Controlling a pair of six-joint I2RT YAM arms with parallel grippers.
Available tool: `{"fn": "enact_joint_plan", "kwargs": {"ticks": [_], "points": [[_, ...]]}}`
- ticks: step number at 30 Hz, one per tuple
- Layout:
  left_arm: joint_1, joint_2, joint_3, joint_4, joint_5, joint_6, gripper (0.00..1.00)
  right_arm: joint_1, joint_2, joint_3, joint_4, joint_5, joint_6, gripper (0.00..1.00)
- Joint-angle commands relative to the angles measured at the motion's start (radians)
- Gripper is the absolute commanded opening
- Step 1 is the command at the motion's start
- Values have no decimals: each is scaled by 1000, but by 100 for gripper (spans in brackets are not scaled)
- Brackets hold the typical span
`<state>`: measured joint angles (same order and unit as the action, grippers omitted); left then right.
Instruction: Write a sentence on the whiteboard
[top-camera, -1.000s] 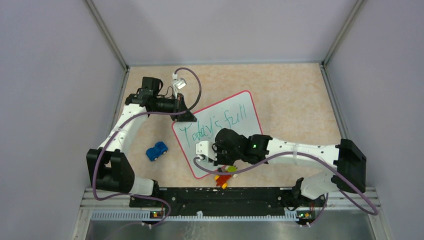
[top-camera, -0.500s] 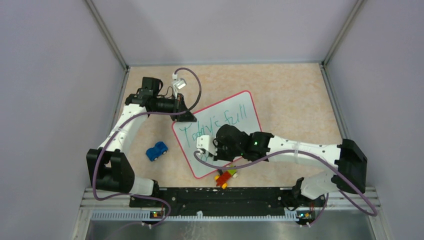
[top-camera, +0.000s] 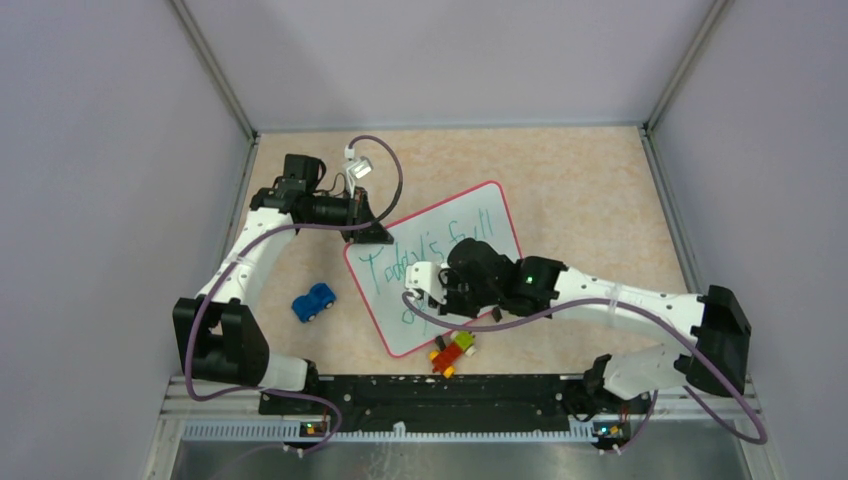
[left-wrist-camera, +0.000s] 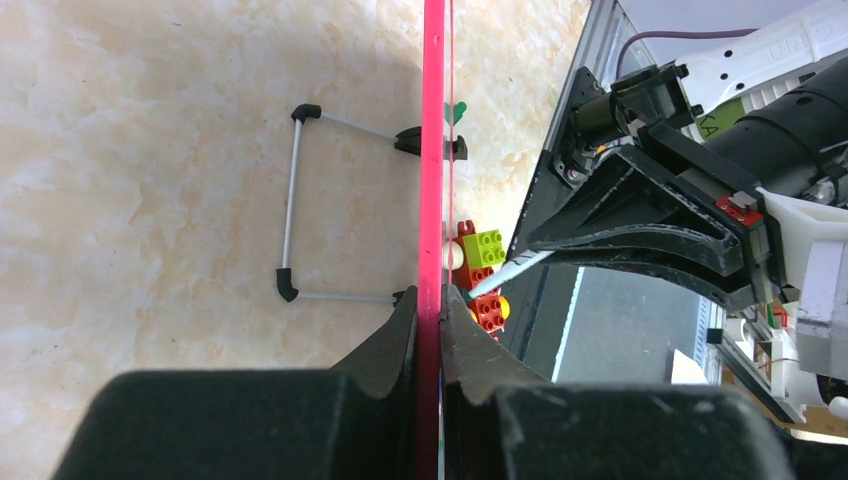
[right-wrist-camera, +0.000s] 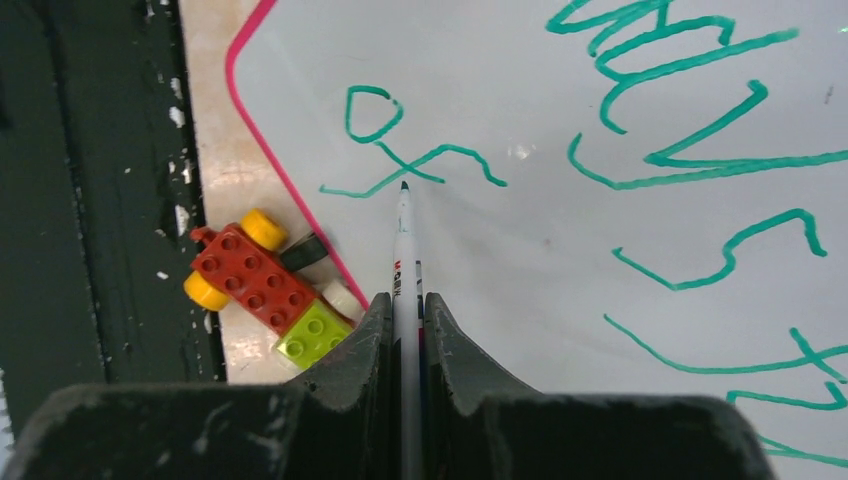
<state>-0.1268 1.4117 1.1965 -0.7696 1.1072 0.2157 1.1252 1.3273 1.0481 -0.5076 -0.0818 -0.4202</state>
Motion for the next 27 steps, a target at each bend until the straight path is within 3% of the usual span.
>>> {"fn": "enact_joint_plan", "kwargs": {"ticks": [1,13,27], "points": [[-2,0,-13,-4,-25,14,0,-9,-77,15,-37,-144,-1,0],[-2,-10,-24,4,-24,15,0,-130,-147,-44,-52,-231,53,0],[-2,-5,-23,6,-21,13,0,-152,-173,-89,-36,-212,52,0]]}}
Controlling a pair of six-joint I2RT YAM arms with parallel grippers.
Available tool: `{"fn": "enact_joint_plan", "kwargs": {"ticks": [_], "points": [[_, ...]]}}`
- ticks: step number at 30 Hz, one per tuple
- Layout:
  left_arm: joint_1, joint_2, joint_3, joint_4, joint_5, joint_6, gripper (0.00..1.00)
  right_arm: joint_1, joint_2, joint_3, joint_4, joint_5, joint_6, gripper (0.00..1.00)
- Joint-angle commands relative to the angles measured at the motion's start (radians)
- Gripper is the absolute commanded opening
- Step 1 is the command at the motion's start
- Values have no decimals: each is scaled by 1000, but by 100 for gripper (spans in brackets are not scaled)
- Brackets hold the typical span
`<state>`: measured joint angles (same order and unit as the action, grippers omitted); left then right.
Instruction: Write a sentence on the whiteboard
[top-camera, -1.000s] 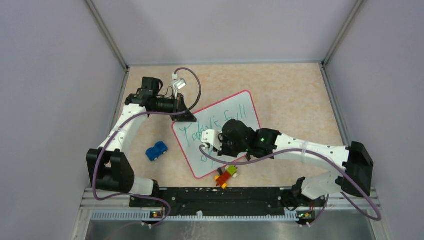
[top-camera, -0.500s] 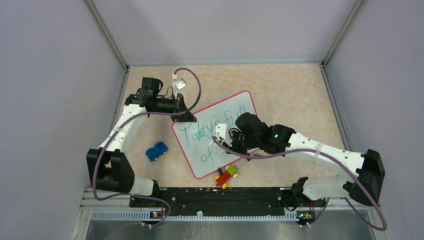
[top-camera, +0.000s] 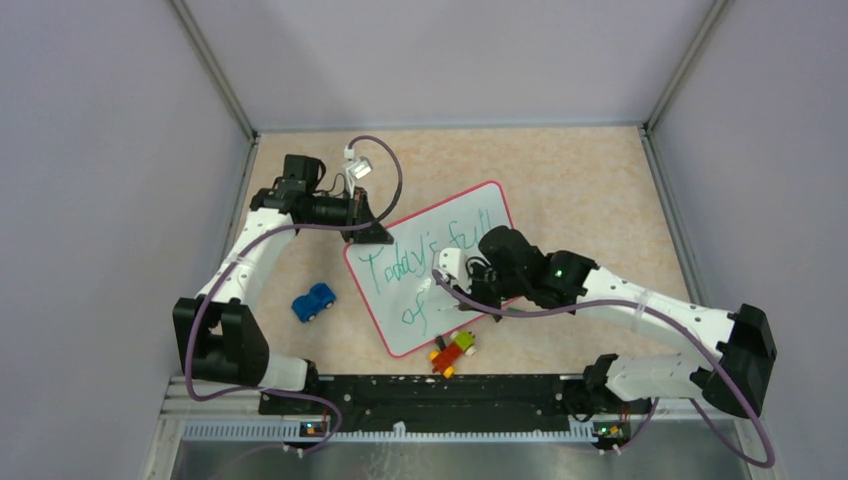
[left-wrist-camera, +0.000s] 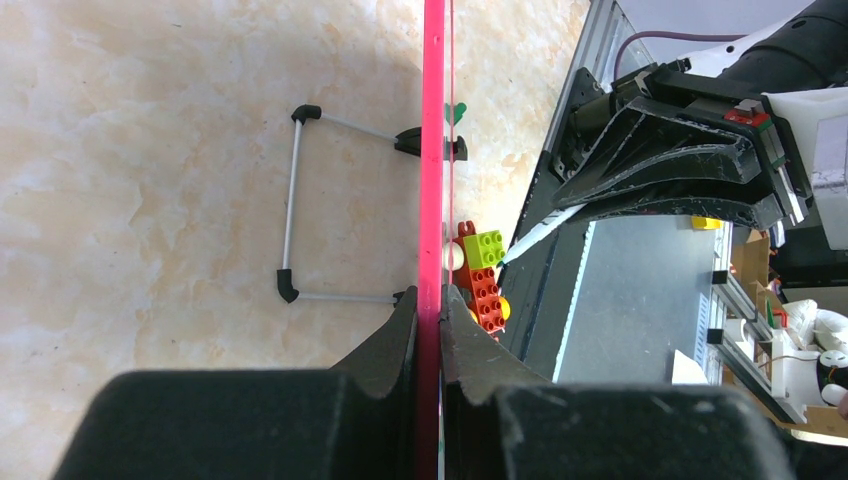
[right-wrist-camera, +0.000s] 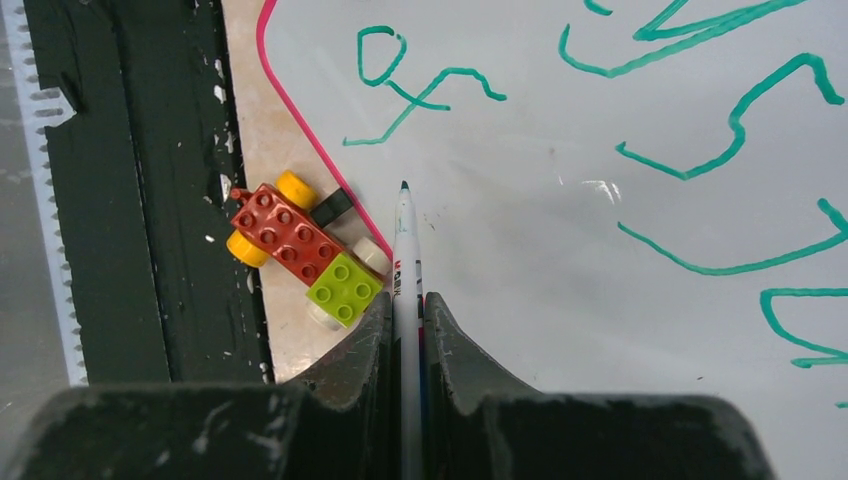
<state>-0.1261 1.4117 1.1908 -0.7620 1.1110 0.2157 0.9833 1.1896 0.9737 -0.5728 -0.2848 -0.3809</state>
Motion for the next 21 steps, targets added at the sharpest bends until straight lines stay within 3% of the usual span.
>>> {"fn": "enact_joint_plan", "kwargs": {"ticks": [1,21], "points": [[-3,-5,-19,-2,-25,14,0,-11,-35,-16,32,-3,13,0],[-3,-3,-15,-2,-22,11,0,-12,3,13,118,214,57,0]]}}
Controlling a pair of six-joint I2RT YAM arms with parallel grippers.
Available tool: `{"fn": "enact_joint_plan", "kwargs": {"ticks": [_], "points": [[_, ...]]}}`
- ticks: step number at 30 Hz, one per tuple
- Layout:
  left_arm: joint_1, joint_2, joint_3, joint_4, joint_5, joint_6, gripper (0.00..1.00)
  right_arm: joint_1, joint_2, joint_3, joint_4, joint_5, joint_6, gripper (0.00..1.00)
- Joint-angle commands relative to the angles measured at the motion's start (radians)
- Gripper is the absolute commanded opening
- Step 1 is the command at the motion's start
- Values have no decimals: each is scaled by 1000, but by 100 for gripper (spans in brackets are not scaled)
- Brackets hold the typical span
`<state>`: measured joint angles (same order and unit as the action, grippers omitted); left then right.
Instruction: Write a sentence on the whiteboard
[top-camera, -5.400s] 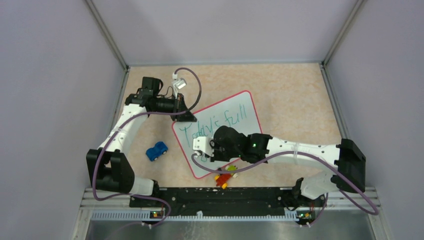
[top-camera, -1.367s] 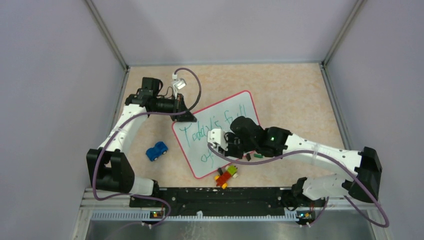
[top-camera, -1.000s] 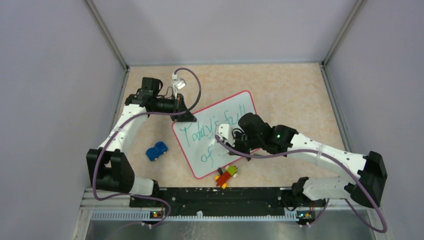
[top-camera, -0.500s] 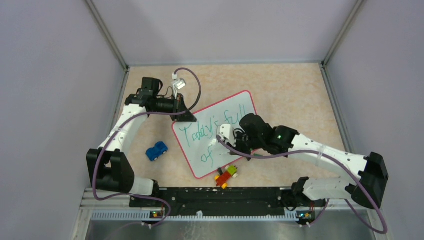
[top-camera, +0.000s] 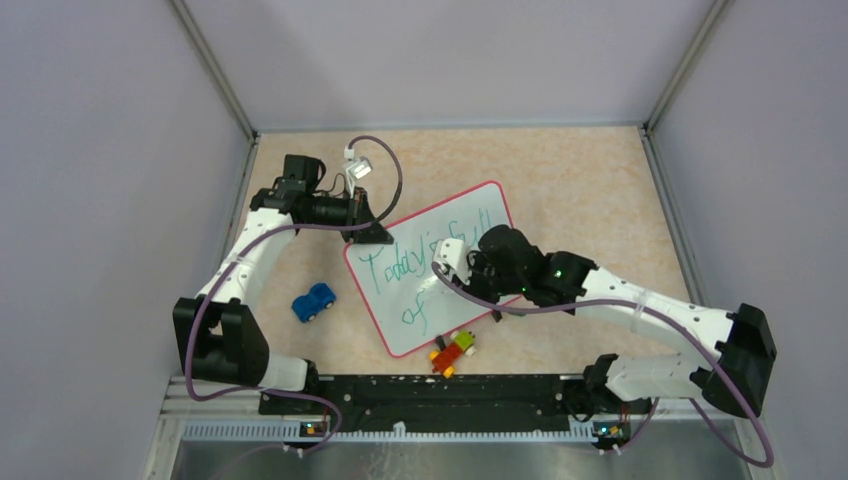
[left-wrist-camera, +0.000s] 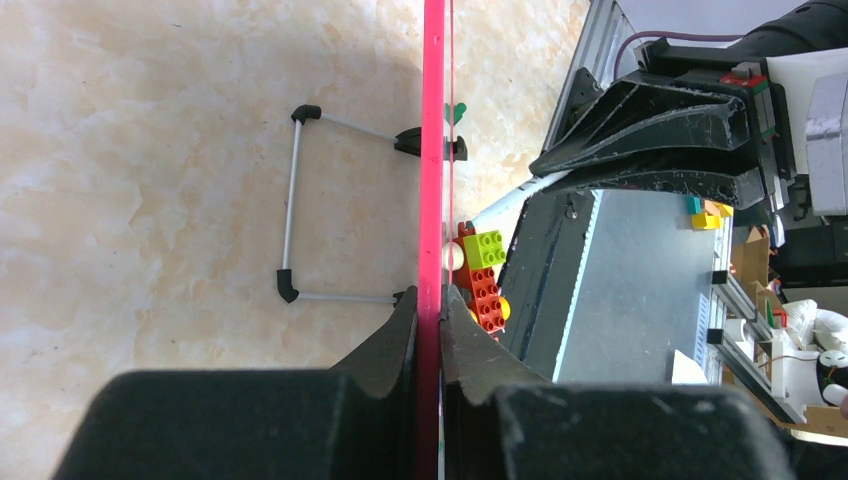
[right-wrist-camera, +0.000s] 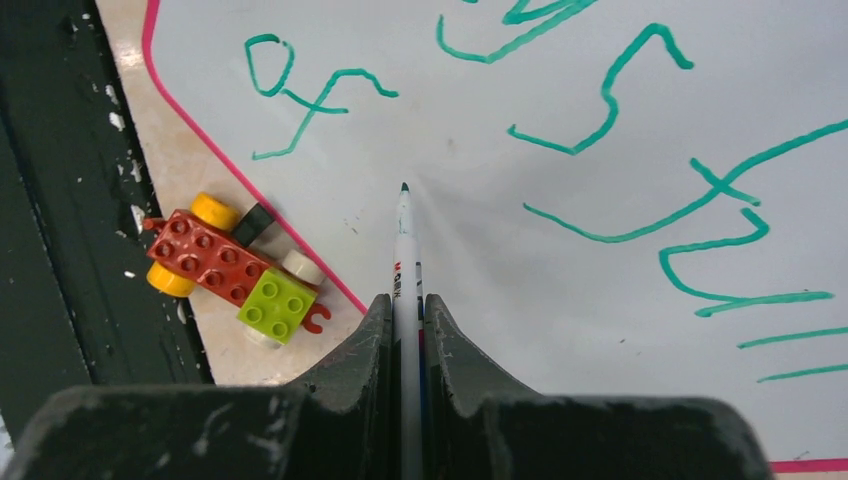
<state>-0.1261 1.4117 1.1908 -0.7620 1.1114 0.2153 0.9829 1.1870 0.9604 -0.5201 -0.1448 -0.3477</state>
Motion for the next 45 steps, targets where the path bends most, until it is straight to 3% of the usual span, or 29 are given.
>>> {"fn": "enact_joint_plan", "kwargs": {"ticks": [1,10,31,45], "points": [[-4,-4,-15,-2,-22,12,0,-11,8,26,69,79,24,0],[-4,-1,-14,-2,-22,14,0,-11,45,22,77,107,24,0],[-5,1,-16,-5,-27,19,0,-11,62,-64,13,12,-36,0],[-4,1,-11,-5,-25,13,0,-12,-23,5,-42,31,-43,0]]}}
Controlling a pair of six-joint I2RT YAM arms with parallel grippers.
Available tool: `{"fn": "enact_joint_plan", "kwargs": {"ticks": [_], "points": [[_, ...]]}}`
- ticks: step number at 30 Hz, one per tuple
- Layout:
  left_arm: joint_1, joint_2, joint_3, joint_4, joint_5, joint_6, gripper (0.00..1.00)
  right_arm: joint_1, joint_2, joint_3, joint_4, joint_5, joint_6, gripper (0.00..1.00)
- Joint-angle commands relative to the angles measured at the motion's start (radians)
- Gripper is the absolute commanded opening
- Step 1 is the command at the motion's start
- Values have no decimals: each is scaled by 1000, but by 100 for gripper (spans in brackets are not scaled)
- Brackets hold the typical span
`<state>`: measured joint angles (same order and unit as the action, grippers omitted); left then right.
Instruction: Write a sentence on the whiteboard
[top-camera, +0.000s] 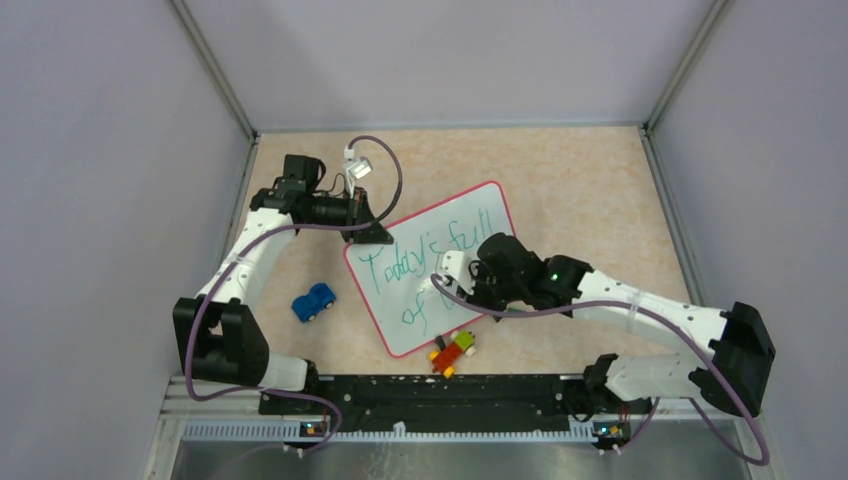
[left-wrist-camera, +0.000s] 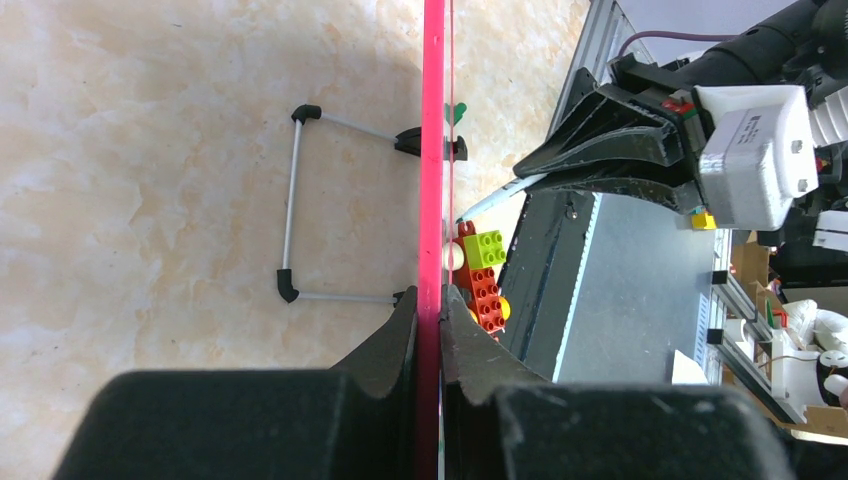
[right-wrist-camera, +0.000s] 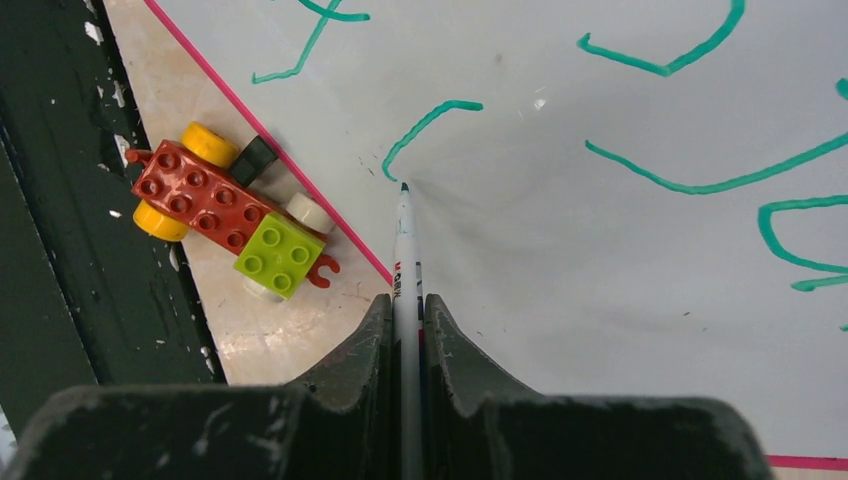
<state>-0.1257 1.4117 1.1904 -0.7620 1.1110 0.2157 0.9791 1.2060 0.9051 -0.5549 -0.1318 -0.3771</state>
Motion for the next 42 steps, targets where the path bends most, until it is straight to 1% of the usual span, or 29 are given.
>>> {"fn": "enact_joint_plan", "kwargs": {"ticks": [1,13,25,42], "points": [[-5,1,-11,-5,-25,13,0,-8,-41,61,-3,21,-13,0],[-6,-5,-15,-8,-28,19,0,-8,16,69,60,61,-7,0],[-6,3,-11,-8,-25,13,0,-48,-30,60,35,97,-5,0],[-6,3,-10,-7,-31,14,0,-36,8,28,23,7,-16,0]]}}
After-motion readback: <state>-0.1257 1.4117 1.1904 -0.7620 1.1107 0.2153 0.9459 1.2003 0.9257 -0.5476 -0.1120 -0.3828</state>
